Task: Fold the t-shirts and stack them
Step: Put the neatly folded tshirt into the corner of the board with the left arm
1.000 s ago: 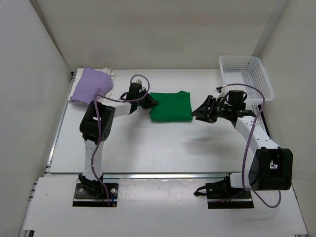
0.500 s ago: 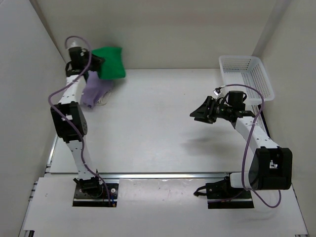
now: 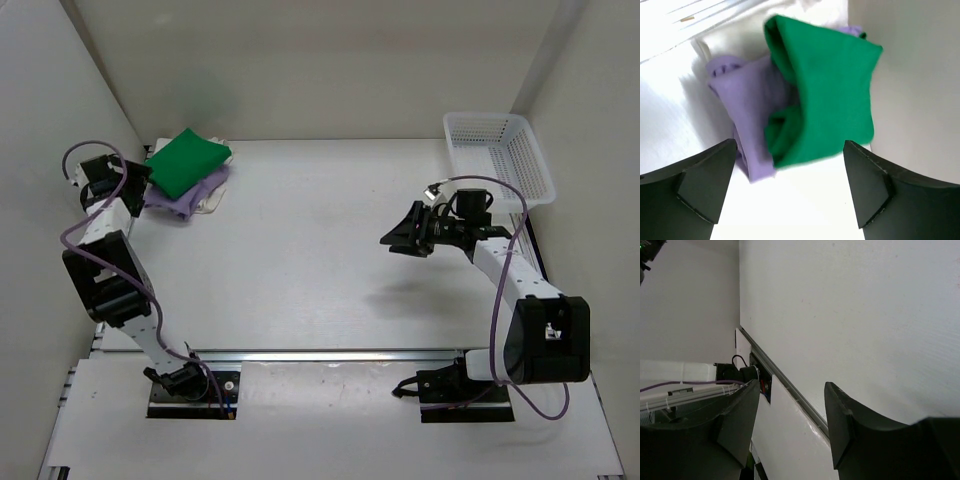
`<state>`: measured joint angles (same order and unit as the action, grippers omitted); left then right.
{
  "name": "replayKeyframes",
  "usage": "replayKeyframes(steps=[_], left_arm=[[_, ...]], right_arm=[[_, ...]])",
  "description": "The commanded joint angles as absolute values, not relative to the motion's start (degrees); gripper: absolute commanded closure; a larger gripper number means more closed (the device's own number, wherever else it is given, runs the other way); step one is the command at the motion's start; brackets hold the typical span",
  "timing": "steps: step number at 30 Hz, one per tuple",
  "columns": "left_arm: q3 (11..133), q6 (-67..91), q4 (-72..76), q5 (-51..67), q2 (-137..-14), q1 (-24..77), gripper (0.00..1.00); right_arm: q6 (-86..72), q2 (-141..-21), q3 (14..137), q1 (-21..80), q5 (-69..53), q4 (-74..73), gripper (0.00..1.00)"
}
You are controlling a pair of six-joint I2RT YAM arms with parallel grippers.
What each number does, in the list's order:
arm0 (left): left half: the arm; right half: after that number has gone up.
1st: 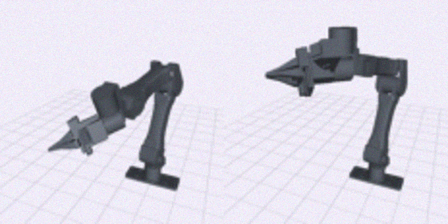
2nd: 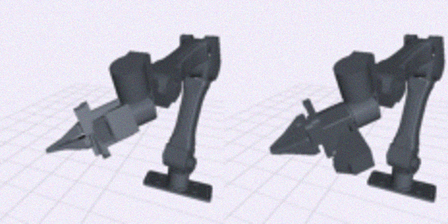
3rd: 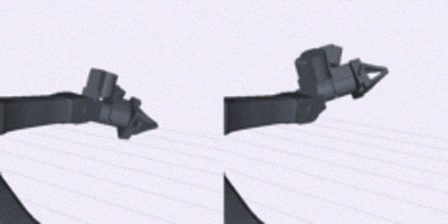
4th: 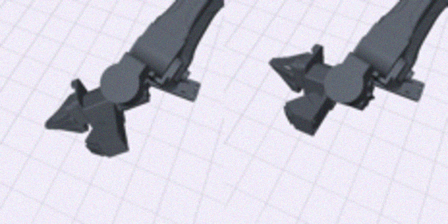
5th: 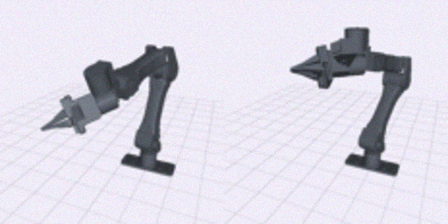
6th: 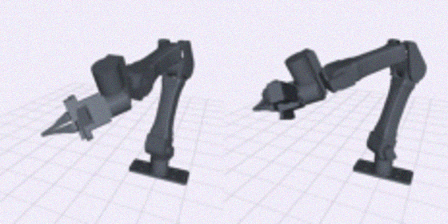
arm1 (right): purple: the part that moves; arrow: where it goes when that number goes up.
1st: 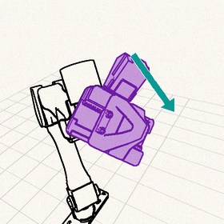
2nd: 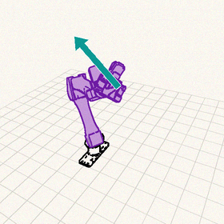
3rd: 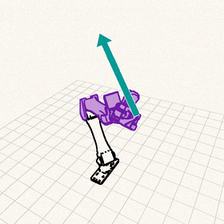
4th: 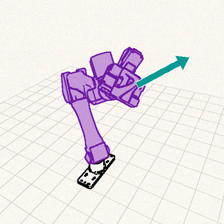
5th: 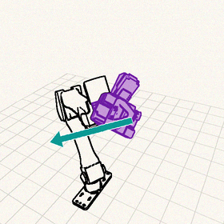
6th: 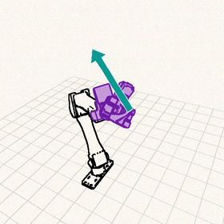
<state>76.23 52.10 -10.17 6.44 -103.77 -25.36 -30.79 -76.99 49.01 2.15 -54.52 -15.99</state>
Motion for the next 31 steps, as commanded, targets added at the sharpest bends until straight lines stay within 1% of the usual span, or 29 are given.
replayKeyframes(steps=[1, 3, 4, 5, 7, 8, 9, 10, 11, 12, 14, 18, 22, 26, 31], left_arm=[[72.3, 53.6, -10.1, 4.4, -95.6, -24.3, 0.02], [69.0, 54.7, -10.2, 5.1, -92.6, -25.1, 0.01], [67.2, 54.6, -10.9, 4.6, -90.4, -25.1, 0.01], [66.5, 54.5, -12.5, 4.2, -88.2, -25.2, 0.02], [63.3, 54.1, -14.8, 4.0, -84.6, -25.0, 0.01], [61.9, 53.1, -16.3, 3.8, -82.0, -23.6, 0.02], [61.4, 52.2, -18.3, 3.5, -81.3, -21.8, 0.02], [60.4, 51.5, -20.0, 3.3, -79.6, -20.7, 0.01], [60.5, 50.1, -21.4, 3.3, -78.3, -17.8, 0.01], [60.5, 48.6, -23.9, 2.6, -77.7, -14.5, 0.01], [60.9, 46.7, -28.0, 3.6, -77.7, -10.2, 0.01], [57.0, 44.4, -31.3, 10.7, -75.2, -5.6, 0.01], [51.5, 44.5, -29.9, 18.5, -69.1, -5.4, 0.01], [48.0, 44.1, -27.8, 26.4, -65.8, -4.5, 0.01], [44.9, 42.8, -27.2, 27.0, -62.8, -4.9, 0.02]], right_arm=[[-28.4, -74.4, 48.3, 2.5, -55.8, -17.9, 0.48], [-27.7, -73.7, 47.5, 3.1, -54.4, -18.9, 0.46], [-27.3, -73.1, 47.3, 3.7, -53.0, -19.5, 0.41], [-26.6, -72.9, 46.7, 4.6, -51.8, -20.6, 0.38], [-25.8, -72.4, 45.4, 5.5, -49.8, -22.0, 0.36], [-25.3, -71.7, 44.3, 6.1, -49.2, -21.5, 0.26], [-25.5, -71.3, 43.9, 6.8, -48.7, -22.1, 0.25], [-25.4, -71.3, 43.4, 7.7, -47.6, -22.3, 0.11], [-25.6, -70.9, 43.4, 8.2, -46.4, -22.6, 0.04], [-25.8, -70.5, 43.2, 9.3, -44.7, -22.8, 0.02], [-26.2, -70.0, 43.1, 11.5, -43.1, -23.6, 0.00], [-27.3, -67.9, 42.6, 15.9, -42.4, -22.2, 0.01], [-28.2, -62.6, 41.7, 15.5, -40.5, -21.0, 0.00], [-26.7, -62.0, 42.5, 15.5, -39.3, -24.6, 0.01], [-27.2, -60.5, 42.4, 16.7, -38.0, -24.9, 0.00]])
